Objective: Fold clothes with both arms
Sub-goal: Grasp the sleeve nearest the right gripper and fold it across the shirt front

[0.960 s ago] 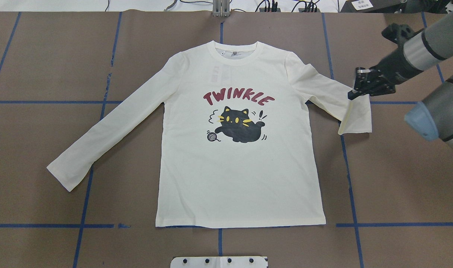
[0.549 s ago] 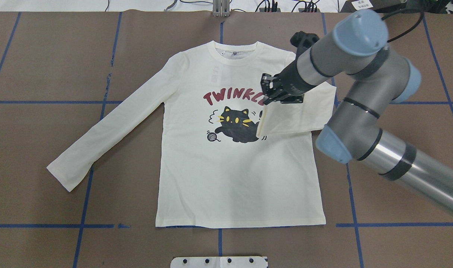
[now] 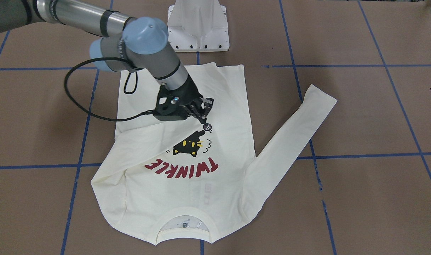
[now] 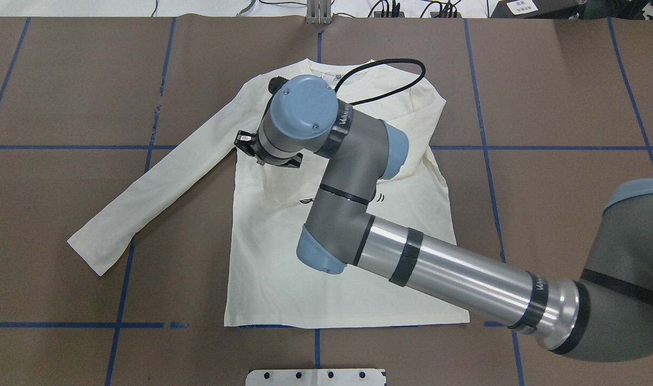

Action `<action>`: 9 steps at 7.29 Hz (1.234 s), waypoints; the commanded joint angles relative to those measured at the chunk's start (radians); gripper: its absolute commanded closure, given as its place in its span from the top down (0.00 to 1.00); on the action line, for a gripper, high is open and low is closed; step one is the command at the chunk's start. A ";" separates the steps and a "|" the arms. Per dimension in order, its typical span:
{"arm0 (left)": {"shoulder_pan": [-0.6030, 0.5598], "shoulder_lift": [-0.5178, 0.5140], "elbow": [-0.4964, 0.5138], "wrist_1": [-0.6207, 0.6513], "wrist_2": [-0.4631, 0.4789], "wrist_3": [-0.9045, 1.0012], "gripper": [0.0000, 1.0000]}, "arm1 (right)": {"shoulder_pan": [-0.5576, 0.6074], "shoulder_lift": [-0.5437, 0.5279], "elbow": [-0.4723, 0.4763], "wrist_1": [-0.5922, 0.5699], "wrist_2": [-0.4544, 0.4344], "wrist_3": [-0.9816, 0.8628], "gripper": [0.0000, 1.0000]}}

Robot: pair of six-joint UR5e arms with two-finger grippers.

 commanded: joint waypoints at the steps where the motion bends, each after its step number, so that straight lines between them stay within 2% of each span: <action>1: 0.000 0.000 -0.006 0.000 -0.001 -0.002 1.00 | -0.063 0.097 -0.182 0.104 -0.101 0.001 0.00; 2: 0.000 0.000 -0.006 -0.003 -0.005 -0.002 1.00 | -0.075 0.109 -0.198 0.106 -0.109 0.002 0.43; 3: 0.006 -0.003 0.000 -0.033 -0.011 0.001 1.00 | -0.079 0.131 -0.231 0.108 -0.110 0.002 0.96; 4: 0.068 -0.003 0.003 -0.098 -0.016 -0.008 1.00 | -0.080 0.137 -0.230 0.105 -0.113 0.004 0.99; 5: 0.139 -0.003 0.003 -0.112 -0.046 -0.117 1.00 | -0.068 0.131 -0.203 0.099 -0.101 0.008 0.99; 6: 0.212 -0.003 0.008 -0.183 -0.050 -0.276 1.00 | -0.006 0.040 -0.093 0.086 0.007 0.002 0.99; 7: 0.263 -0.005 0.026 -0.245 -0.056 -0.480 1.00 | 0.075 -0.099 0.052 0.068 0.167 -0.004 0.99; 9: 0.450 -0.003 0.075 -0.420 -0.045 -0.781 0.96 | 0.174 -0.444 0.400 0.065 0.244 -0.013 0.99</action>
